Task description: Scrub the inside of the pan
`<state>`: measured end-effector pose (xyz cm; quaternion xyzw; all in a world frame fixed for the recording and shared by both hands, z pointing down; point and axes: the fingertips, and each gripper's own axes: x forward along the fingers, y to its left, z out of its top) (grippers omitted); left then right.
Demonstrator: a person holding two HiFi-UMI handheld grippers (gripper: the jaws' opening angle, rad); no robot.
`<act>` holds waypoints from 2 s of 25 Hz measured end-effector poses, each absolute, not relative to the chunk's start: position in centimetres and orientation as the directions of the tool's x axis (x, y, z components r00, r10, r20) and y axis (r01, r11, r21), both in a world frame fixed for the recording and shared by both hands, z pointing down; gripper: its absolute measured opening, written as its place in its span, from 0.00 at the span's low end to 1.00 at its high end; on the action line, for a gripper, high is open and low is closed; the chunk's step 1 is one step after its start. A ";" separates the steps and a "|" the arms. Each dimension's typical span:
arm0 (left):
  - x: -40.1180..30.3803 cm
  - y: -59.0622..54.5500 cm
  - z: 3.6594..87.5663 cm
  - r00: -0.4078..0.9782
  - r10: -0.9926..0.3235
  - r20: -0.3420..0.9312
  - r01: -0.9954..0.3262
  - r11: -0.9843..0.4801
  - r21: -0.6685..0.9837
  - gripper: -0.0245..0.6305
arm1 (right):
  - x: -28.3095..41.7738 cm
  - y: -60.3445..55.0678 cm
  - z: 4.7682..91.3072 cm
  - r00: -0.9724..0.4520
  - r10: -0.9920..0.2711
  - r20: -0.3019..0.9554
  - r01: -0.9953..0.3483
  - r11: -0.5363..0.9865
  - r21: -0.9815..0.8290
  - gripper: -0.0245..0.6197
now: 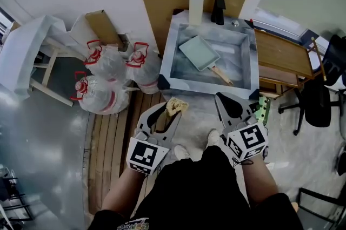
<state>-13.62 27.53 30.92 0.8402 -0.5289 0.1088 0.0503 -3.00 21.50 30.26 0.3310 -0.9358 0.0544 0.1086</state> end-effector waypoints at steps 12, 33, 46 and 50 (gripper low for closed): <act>-12.1 23.9 32.7 0.431 -0.863 0.263 -0.895 -0.447 -0.001 0.27 | -0.6 16.9 33.3 -0.740 -0.611 0.281 -0.653 0.753 -0.083 0.05; -9.5 9.6 35.4 0.342 -0.885 0.315 -0.937 -0.347 0.041 0.27 | 2.7 0.7 41.8 -0.756 -0.483 0.442 -0.612 0.761 -0.215 0.05; -9.5 4.4 37.4 0.280 -0.893 0.353 -0.959 -0.276 0.064 0.27 | 1.4 -1.6 51.0 -0.736 -0.196 0.648 -0.516 0.782 -0.350 0.17; -9.6 3.6 37.9 0.267 -0.888 0.375 -0.963 -0.260 0.068 0.27 | 1.4 -1.2 54.4 -0.681 -0.103 0.725 -0.516 0.770 -0.376 0.24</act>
